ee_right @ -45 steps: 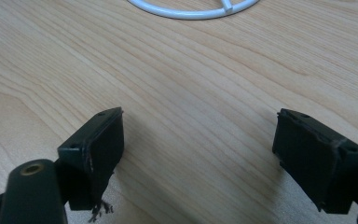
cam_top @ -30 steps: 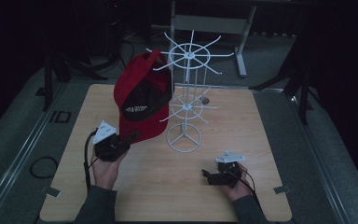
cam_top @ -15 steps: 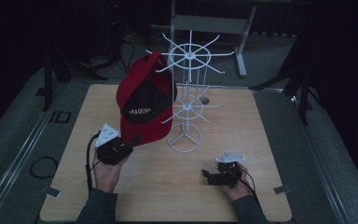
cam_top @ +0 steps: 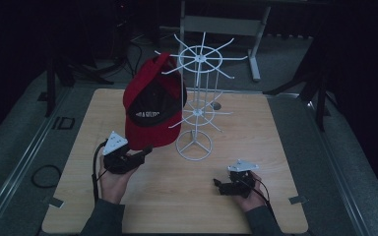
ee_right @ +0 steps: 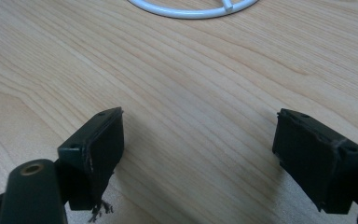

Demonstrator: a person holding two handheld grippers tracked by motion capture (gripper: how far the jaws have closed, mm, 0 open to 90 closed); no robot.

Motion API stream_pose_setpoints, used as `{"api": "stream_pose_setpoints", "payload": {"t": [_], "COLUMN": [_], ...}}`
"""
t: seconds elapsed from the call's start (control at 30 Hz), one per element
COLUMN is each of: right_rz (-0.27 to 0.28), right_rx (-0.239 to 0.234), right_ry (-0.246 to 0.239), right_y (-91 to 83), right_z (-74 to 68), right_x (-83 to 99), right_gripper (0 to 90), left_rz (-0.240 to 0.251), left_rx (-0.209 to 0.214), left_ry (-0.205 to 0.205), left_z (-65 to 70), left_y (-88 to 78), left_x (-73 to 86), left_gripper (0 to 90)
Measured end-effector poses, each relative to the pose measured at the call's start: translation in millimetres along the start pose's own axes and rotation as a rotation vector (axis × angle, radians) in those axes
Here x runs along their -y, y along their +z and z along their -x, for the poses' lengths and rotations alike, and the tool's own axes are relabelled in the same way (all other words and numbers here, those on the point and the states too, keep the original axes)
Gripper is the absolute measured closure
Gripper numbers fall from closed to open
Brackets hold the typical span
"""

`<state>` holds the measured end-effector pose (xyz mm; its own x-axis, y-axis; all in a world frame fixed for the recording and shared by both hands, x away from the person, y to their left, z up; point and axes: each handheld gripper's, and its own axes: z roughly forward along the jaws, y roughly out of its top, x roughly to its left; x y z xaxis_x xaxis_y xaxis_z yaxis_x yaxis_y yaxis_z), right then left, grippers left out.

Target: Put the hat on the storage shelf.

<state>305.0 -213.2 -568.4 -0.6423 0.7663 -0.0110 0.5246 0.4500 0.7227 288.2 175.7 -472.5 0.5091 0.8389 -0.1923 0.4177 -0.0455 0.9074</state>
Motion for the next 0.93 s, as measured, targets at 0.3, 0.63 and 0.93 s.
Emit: {"api": "stream_pose_setpoints", "payload": {"t": [0.3,0.63,0.93], "right_rz": [0.0,0.0,0.0], "right_rx": [0.0,-0.001,-0.001], "right_ry": [-0.003,-0.002,0.001], "right_y": [-0.2,-0.4,-0.7], "right_z": [0.0,-0.2,-0.5], "right_x": [0.3,0.5,0.6], "right_gripper": [16.3,16.3,16.3], "left_rz": [-0.016,-0.01,0.009], "left_rx": [-0.007,-0.035,-0.03], "left_ry": [-0.021,-0.03,-0.056], "left_z": [-4.8,-14.8,-26.3], "left_y": [1.9,-4.4,-12.7], "left_x": [6.2,10.6,10.9], "left_gripper": [45.6,41.7,40.5]}}
